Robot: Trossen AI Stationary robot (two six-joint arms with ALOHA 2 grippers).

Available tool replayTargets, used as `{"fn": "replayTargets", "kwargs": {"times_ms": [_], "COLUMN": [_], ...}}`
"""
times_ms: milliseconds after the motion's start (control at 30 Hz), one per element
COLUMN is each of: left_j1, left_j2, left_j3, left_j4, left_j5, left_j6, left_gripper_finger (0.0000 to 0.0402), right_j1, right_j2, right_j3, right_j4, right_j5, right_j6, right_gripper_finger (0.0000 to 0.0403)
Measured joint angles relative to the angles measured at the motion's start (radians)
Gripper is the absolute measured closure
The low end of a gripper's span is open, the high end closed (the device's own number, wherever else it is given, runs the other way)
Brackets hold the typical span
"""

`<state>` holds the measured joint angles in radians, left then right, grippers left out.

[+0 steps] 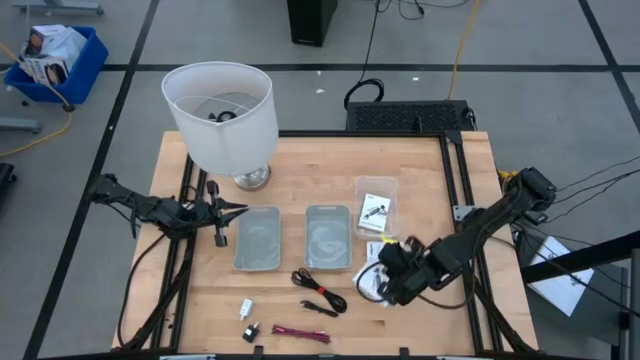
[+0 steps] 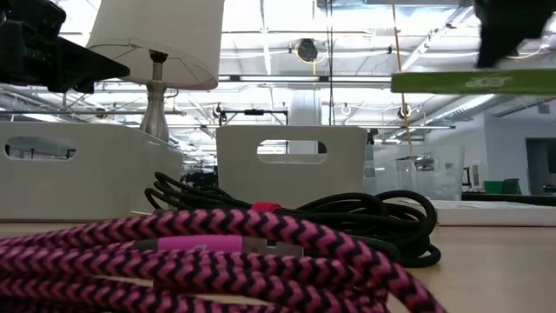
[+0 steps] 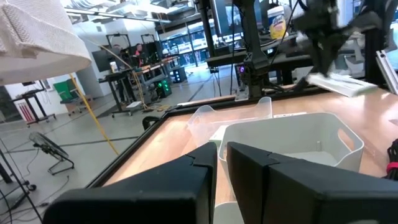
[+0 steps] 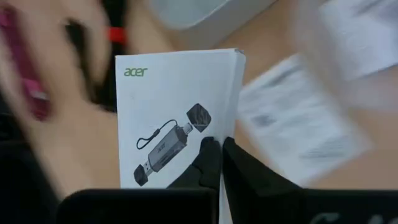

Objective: Pick and place items into bin
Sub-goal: Put the bottom white card reader box into the transparent bin

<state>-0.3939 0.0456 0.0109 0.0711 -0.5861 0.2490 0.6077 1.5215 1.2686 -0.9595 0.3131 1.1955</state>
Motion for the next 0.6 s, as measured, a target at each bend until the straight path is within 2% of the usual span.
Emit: {"fn": "replayTargets", "kwargs": {"times_ms": [100,233,500,600], "left_j1": [0.000,0.000,0.000,0.000], "left_j2": [0.000,0.000,0.000,0.000], "left_j3": [0.000,0.000,0.000,0.000], "left_j4": [0.000,0.000,0.000,0.000], "left_j5": [0.000,0.000,0.000,0.000], "left_j6": [0.000,0.001,0.000,-0.001], "left_gripper_finger": [0.0355,0.0355,0.0355,0.0355], "right_j1": [-0.040,-0.099,-0.290,-0.371], "right_j2": [-0.002,-0.012,-0.096,-0.120], "right_j3": [0.104,0.212,0.191,0.142], "right_j4": [-0.189,-0.434,-0.466,-0.444], "right_j5": [0.035,0.156,0.314,0.316], "right_j6": [-0.061,-0.082,-0.148,-0.174], "right_gripper_finger": [0.0402,0.0403,0.0403,0.0403]}}
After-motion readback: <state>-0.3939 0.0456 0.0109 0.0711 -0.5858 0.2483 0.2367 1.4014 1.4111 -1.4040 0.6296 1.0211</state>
